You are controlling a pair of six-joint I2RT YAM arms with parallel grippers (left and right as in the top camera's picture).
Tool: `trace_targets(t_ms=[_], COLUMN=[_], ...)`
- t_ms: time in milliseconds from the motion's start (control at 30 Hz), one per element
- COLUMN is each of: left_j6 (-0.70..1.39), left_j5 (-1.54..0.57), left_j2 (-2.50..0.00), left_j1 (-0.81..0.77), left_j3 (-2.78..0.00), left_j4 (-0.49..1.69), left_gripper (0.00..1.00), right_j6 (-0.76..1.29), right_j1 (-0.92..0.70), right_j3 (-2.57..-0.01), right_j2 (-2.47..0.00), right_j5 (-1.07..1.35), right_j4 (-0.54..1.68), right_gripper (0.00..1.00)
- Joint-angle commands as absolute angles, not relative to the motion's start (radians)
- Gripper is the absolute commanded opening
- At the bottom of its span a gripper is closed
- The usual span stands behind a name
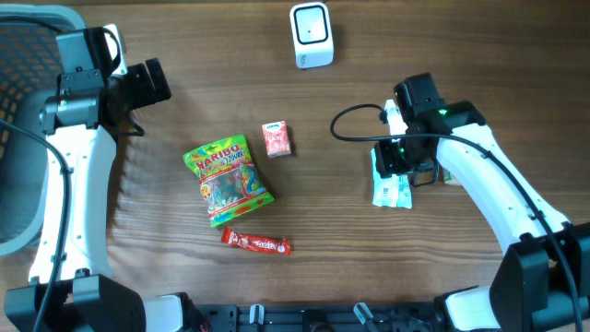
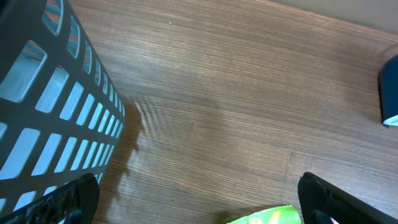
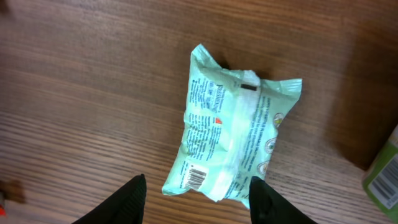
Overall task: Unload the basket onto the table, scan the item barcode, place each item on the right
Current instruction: 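Set the wipes pack down and open the right gripper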
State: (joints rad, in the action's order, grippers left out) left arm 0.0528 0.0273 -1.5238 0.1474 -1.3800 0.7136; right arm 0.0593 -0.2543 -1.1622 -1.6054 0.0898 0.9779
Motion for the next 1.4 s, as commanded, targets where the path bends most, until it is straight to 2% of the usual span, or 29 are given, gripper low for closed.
trace_targets(t_ms=[0,167,433,633,800,833,867,900,933,967,1100,1233,1367], left_j6=[0.037,0.037,0.037,0.037,0.037,0.038,0.037,0.037,0.038,0.037,0.037,0.037,0.037], left_j5=[0.019,0.019,0.019,0.019,0.019,0.019,0.019,0.019,0.019,0.019,0.019,0.019,0.019], left_j2=[-1.515,-1.515,-1.515,-1.515,-1.515,-1.515,-1.515,-1.515,-1.515,-1.515,-1.515,-1.515,-1.515], left_j1=[0.155,0.155,0.155,0.155,0.155,0.155,0.155,0.155,0.155,0.155,0.155,0.155,0.155], left_j3=[-1.388,-1.388,-1.388,-1.388,-1.388,-1.388,-1.388,-1.388,-1.388,-1.388,-1.388,-1.388,-1.388], left_j4=[0.711,0.711,0.711,0.711,0.711,0.711,0.711,0.711,0.711,0.711,0.711,0.711,0.711], left_gripper=[1.00,1.00,1.00,1.00,1.00,1.00,1.00,1.00,1.00,1.00,1.00,1.00,1.00], right_j6=[0.052,0.052,0.054,0.051,0.056,0.056,0.057,0.081,0.103,0.117,0.116,0.166,0.166], right_j1=[-0.258,-0.258,-0.258,-0.258,-0.258,-0.258,-0.258,-0.258,-0.258,-0.258,-0.258,-0.258,-0.258], right_j3=[-1.120,-1.021,-0.838,-0.973,-1.050,-1.048,-1.040,-1.013,-0.994,-0.972,-0.856,-0.743,-0.754], right_j2=[-1.623,-1.637,-1.637,-1.577,-1.507,-1.507,-1.511,-1.513,-1.514,-1.515,-1.515,-1.515,-1.509], right_j5=[0.060,0.060,0.091,0.152,0.182,0.182,0.182,0.183,0.188,0.205,0.313,0.316,0.325], right_j4=[0.905,0.794,0.531,0.674,0.822,0.855,0.873,0.879,0.874,0.863,0.779,0.668,0.653], right_gripper=[0.45,0.47,0.59,0.65,0.66,0.63,0.52,0.33,0.17,0.13,0.11,0.10,0.10])
